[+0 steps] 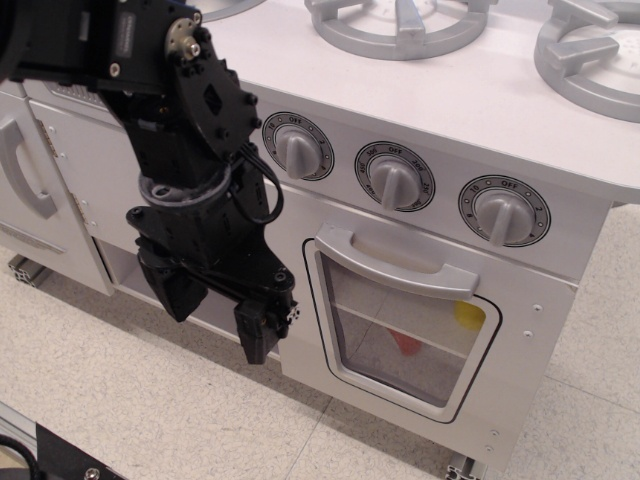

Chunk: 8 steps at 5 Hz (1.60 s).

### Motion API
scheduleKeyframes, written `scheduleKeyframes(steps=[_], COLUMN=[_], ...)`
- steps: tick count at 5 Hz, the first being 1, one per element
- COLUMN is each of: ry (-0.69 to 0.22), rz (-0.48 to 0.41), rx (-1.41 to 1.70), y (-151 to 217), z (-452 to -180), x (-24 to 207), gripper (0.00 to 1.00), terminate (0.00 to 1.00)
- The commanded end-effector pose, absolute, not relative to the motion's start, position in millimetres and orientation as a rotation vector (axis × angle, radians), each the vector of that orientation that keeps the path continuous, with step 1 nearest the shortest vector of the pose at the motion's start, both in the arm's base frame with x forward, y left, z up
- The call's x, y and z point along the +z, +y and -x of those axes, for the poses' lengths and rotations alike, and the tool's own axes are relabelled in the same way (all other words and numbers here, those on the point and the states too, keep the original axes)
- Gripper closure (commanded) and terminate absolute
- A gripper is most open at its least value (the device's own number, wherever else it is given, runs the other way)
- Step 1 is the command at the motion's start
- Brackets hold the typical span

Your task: Open oven

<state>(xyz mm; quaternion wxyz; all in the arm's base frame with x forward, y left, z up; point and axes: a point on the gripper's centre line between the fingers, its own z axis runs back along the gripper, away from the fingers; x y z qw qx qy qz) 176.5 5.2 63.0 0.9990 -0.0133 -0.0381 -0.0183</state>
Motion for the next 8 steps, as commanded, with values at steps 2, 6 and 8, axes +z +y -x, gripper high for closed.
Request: scheduleKeyframes(steps=[2, 6, 8], ry=[-0.213, -0.242, -0.262], rz=[0.125, 0.164, 0.360], rx=[0.208, 1.199, 1.356], y=[1, 22, 20], z=[-187, -247, -264], x=[66, 30, 15], gripper=[0.00, 0.00, 0.00], terminate=[0.00, 0.00, 0.00])
